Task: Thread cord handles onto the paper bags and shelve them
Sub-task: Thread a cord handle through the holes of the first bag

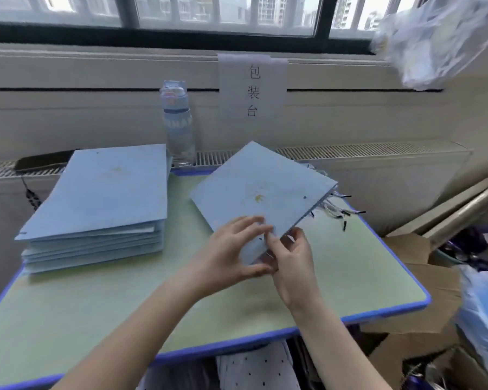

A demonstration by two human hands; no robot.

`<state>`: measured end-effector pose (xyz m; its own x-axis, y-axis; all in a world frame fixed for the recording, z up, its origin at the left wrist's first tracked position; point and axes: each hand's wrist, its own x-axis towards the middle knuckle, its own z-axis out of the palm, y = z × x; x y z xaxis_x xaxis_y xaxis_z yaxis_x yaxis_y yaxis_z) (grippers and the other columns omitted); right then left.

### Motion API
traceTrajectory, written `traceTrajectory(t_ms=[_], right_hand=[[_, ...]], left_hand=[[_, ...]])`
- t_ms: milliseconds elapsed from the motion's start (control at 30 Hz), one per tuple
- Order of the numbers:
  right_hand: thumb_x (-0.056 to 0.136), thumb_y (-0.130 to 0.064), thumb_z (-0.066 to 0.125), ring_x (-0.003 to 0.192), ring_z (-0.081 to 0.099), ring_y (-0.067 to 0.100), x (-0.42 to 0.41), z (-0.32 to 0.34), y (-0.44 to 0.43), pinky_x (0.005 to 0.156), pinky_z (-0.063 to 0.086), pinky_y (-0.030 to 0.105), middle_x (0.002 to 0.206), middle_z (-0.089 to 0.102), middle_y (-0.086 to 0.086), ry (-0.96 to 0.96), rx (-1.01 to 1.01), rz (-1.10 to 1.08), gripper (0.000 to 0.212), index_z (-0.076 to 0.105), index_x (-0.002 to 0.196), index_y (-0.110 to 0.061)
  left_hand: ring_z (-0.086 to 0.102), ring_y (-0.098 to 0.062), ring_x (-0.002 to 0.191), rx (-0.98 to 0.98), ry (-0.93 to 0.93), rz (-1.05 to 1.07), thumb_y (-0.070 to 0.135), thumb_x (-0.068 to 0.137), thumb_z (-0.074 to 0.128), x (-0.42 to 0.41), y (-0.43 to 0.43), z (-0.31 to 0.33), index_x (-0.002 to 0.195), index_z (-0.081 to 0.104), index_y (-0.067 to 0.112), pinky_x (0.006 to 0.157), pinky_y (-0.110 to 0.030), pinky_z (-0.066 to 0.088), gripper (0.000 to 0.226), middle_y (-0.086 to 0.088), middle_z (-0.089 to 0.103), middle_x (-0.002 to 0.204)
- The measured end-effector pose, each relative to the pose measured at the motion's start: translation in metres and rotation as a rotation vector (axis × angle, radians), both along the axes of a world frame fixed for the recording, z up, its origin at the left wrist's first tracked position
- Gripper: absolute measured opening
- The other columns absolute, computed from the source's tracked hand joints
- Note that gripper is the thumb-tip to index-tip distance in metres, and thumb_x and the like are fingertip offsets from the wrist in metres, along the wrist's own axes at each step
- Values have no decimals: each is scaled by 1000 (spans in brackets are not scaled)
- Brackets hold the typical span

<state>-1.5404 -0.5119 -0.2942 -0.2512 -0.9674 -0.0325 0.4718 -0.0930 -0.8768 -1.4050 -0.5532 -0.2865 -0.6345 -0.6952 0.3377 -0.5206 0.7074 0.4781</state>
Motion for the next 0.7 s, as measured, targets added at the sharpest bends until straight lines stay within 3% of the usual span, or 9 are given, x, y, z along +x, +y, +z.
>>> traceTrajectory(t_ms=[67,167,233,300,433,500,600,700], right_hand=[[93,2,50,97,63,26,12,-7,4,74,56,31,106,65,15,-20,17,63,17,52,107,-8],[94,4,46,114,58,31,15,-7,8,94,49,44,119,62,16,-25,11,112,22,50,113,-6],[96,3,44,117,56,25,11,-3,8,94,49,43,124,60,9,9,-8,120,26,49,118,-10],[97,1,43,119,55,18,4,4,5,92,48,37,130,56,2,71,-44,107,34,47,127,-14],[98,-5,44,118,55,20,-3,20,-5,90,50,40,128,57,0,132,-99,117,34,45,129,-18],[97,-3,45,114,59,25,0,24,-10,88,53,43,123,59,8,139,-102,139,36,41,131,-15],[95,2,46,102,65,22,8,22,-13,79,56,36,117,62,13,222,-99,145,36,44,129,-12],[95,5,45,96,67,17,4,17,-14,82,55,29,108,68,7,200,-95,165,30,55,116,-13]], left_hand=[[39,-16,133,36,-1,38,47,75,63,10,3,-11,135,52,22,111,-29,29,65,-1,46,142],[45,-16,129,75,100,126,19,75,57,23,5,-13,128,59,14,108,-9,22,54,-3,54,135],[50,-16,125,53,171,164,6,76,54,28,5,-14,124,62,10,104,-2,21,49,1,56,129],[50,-11,123,28,237,205,1,77,51,29,9,-16,125,62,8,105,-4,23,49,8,53,127],[49,-6,122,17,354,243,-4,74,59,30,16,-18,125,61,10,106,-8,28,53,7,56,127],[49,-7,125,11,353,236,7,75,66,29,16,-17,127,60,15,107,-13,30,53,4,56,131],[47,-6,126,-12,296,261,30,78,72,22,10,-16,129,59,18,106,-16,33,54,5,54,135],[57,-10,118,-68,259,322,29,84,69,14,-2,-10,122,65,17,98,-30,47,40,2,61,128]])
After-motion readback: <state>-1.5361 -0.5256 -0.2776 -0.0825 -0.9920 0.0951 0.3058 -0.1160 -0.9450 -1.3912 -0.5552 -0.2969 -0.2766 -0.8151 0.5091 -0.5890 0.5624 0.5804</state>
